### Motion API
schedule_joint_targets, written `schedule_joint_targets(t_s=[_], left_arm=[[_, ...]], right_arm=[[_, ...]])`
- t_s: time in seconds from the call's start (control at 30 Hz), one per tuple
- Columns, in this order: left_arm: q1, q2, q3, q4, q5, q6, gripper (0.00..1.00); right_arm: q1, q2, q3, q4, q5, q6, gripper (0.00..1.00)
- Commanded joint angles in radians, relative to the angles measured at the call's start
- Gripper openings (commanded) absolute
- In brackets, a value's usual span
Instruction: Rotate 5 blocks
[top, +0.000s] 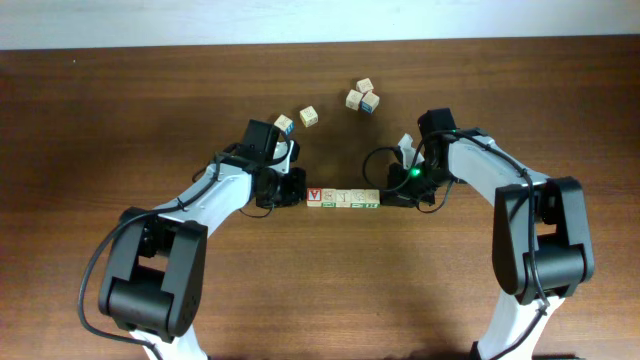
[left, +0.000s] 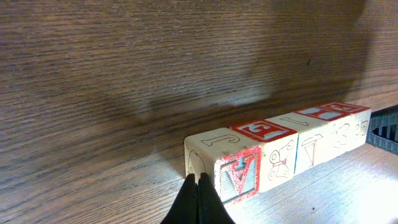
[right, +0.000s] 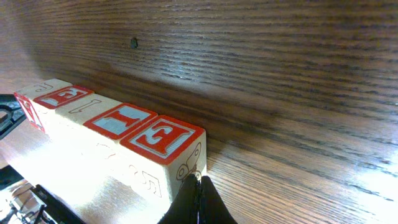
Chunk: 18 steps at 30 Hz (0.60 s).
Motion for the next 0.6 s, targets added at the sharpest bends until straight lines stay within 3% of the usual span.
schedule_joint_targets(t_s=[0.0, 0.57], left_arm=[[-0.006, 0.008, -0.003, 0.005, 0.019, -0.010, 0.00], [-0.006, 0.008, -0.003, 0.005, 0.019, -0.011, 0.00]], right_arm=[[0.004, 0.007, -0.006, 0.014, -0.045, -0.014, 0.04], [0.023, -0.010, -0.004, 0.029, -0.103, -0.056, 0.04]])
